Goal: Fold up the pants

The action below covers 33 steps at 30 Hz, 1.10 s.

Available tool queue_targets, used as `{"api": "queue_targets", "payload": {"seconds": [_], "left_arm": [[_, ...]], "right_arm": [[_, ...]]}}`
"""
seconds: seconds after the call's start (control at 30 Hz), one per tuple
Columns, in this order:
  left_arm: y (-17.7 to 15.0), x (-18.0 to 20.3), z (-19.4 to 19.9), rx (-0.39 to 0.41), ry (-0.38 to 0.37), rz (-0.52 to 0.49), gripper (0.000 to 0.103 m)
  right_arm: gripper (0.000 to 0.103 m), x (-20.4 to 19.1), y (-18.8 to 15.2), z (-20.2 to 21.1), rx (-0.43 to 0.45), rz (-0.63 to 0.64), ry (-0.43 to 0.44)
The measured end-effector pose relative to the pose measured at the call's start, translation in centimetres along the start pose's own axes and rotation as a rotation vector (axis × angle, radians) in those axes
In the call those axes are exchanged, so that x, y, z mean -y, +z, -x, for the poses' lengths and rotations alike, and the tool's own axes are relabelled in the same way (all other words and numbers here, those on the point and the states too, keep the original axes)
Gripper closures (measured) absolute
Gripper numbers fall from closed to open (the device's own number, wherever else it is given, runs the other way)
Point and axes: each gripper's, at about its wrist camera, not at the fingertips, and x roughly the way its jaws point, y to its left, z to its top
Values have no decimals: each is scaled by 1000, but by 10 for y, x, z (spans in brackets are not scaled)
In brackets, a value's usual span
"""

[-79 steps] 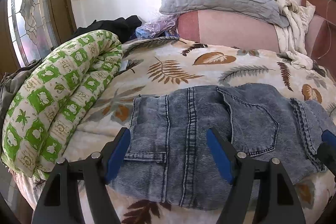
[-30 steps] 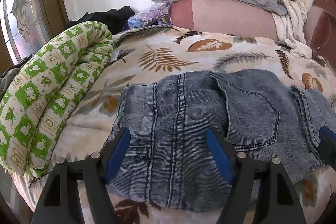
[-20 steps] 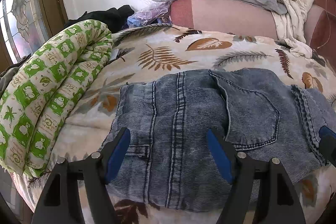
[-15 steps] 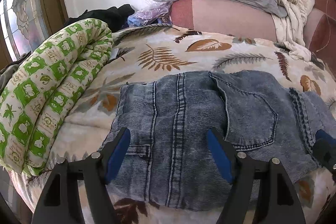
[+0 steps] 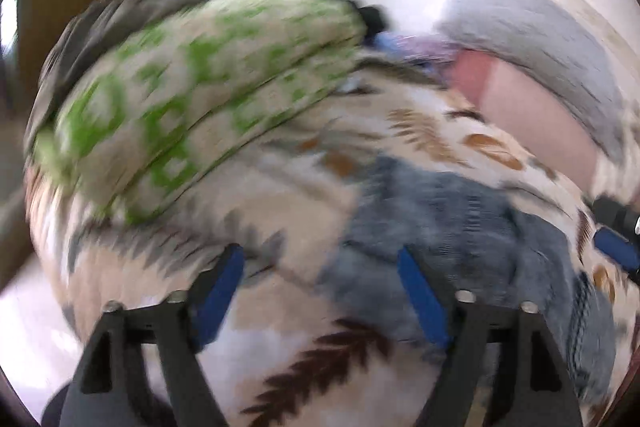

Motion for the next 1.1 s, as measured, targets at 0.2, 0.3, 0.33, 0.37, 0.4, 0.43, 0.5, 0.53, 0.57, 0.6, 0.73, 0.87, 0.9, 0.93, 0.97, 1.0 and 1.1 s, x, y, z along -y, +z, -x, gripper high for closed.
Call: {"api": "queue_targets", "payload": {"seconds": [0.2,0.3,0.33,0.37,0.4,0.43,0.5,0.53,0.57,0.6,0.73,0.87,0.9,0.93,0.97,1.0,1.1], "left_arm": [[0,-9,-8,-27,8,48,19],[-5,8,-17,-74,-26,-28,19],[-5,11,-19,-84,-30,-40,19],[-6,14,-21,-94,-36,-54,19],[-7,18,-23,-99,-36,-68,19],[-7,20,-23,-96,-36,-79,19],[-4,22,-26,-97,-47,-88,19],[-3,20,-29,-113,-57,-81,19],[-3,18,-33,-126,-68,-68,19],[-2,14,-36,-140,-88,-40,19],[0,10,-46,-164,-104,-8,19],[1,13,-52,-164,-101,-18,19],[1,14,-53,-164,-102,-20,19],[1,14,-54,-163,-102,-21,19],[1,14,-54,-163,-104,-22,19],[1,14,-55,-163,-107,-22,19],[2,14,-57,-157,-122,-17,19]], "right_arm": [[22,-52,48,-69,-179,67,28],[22,-78,57,-107,-275,127,12],[22,-84,58,-117,-298,148,10],[22,-90,60,-129,-323,168,14],[22,-94,60,-139,-350,184,19],[22,-99,61,-149,-379,204,18],[22,-104,62,-169,-433,231,16],[22,-107,63,-178,-457,246,16],[22,-108,63,-187,-479,258,18],[22,-109,65,-194,-503,262,23],[22,-112,68,-219,-557,301,21],[22,-114,67,-241,-605,323,-4],[22,-116,65,-246,-613,343,-22],[22,-118,63,-251,-620,363,-38],[22,-119,60,-256,-632,367,-46],[22,-118,58,-259,-641,361,-47],[24,-116,56,-262,-631,360,-51]]}}
